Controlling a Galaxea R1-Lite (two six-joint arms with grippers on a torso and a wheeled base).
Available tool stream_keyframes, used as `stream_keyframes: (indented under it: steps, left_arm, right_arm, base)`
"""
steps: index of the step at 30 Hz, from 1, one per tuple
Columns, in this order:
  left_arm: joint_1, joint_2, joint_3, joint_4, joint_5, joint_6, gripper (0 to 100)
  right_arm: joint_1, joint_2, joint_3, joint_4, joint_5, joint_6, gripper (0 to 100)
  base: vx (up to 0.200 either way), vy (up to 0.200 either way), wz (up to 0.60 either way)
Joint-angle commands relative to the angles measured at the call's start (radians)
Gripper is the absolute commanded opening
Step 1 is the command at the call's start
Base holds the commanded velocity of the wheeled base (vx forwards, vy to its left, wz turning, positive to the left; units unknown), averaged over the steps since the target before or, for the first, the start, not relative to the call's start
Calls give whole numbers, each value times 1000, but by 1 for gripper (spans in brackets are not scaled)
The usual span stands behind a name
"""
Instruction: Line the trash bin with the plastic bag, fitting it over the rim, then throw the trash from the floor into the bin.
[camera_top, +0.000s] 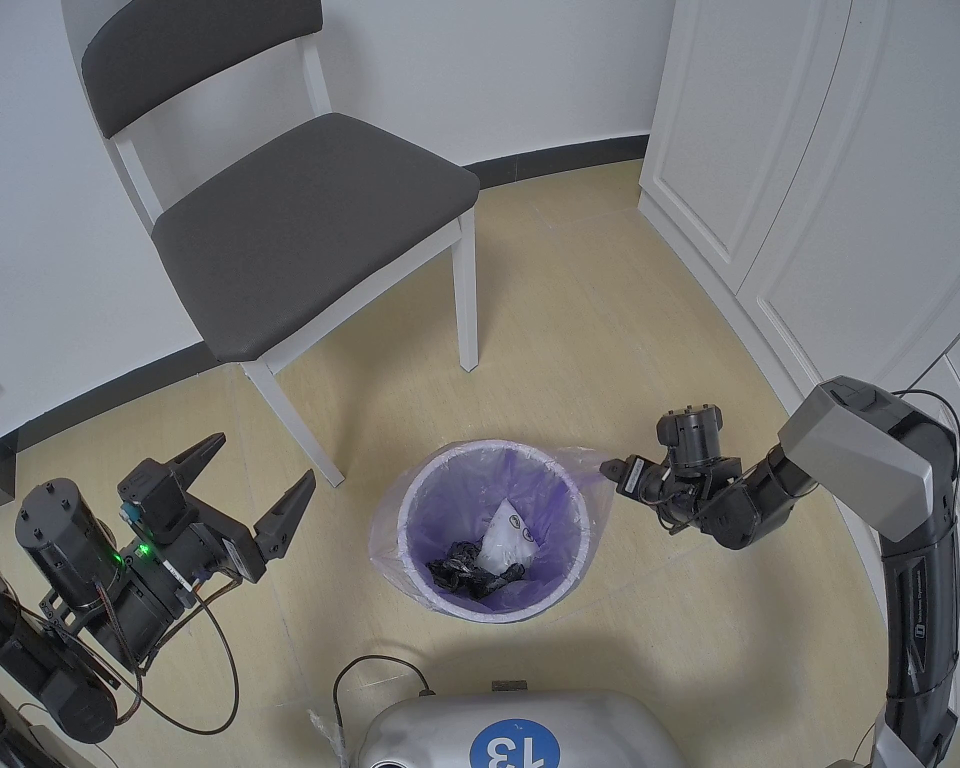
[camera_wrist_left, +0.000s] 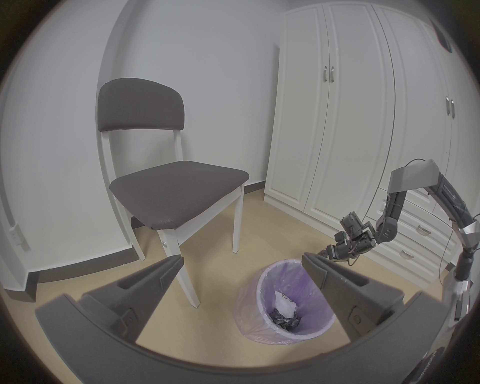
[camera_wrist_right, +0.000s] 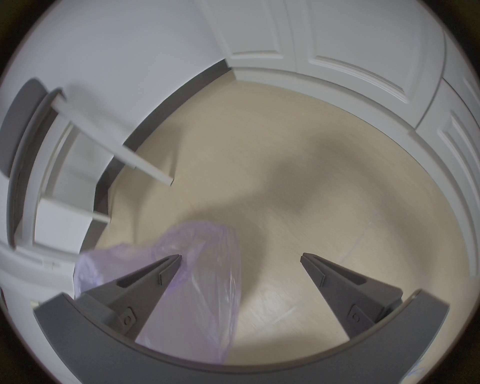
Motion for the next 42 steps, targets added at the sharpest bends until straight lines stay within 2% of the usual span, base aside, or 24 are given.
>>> stream_keyframes:
  steps: [1,5,8,11,15,26,31,35,36,38,42]
  left_arm:
    - [-2,5,7,-18,0,1,100]
    - [-3,6,7,-18,0,1,100]
    - [-3,6,7,-18,0,1,100]
    - [-3,17,20,-18,0,1,100]
    - [-3,37,29,-18,0,1,100]
    - [-7,74,36,-18,-3,-12,100]
    - [-10,136,32,-18,-9,-19,100]
    - [16,224,-2,-18,-12,4,100]
    - [49,288,-25,-18,-18,39,100]
    - [96,371,-40,-18,-61,100,100]
    - [219,518,-49,-18,-308,225,100]
  right_arm:
    - [6,-28,142,-116,63,-95,100]
    - [26,45,142,-232,68,-123,100]
    - [41,85,109,-262,68,-123,100]
    - [43,122,40,-239,71,-146,100]
    - [11,156,-63,-151,73,-239,100]
    - [-80,280,-321,-13,73,-344,100]
    - [-72,298,-401,114,74,-380,100]
    - [-58,304,-408,130,74,-408,100]
    - [-54,303,-402,123,74,-416,100]
    - [-52,295,-388,120,73,-419,100]
    - [-62,251,-336,102,73,-419,100]
  base:
    - [0,0,0]
    - [0,0,0]
    - [0,0,0]
    - [0,0,0]
    - [0,0,0]
    - [0,0,0]
    - [0,0,0]
    - [0,0,0]
    - [0,0,0]
    - [0,0,0]
    - [0,0,0]
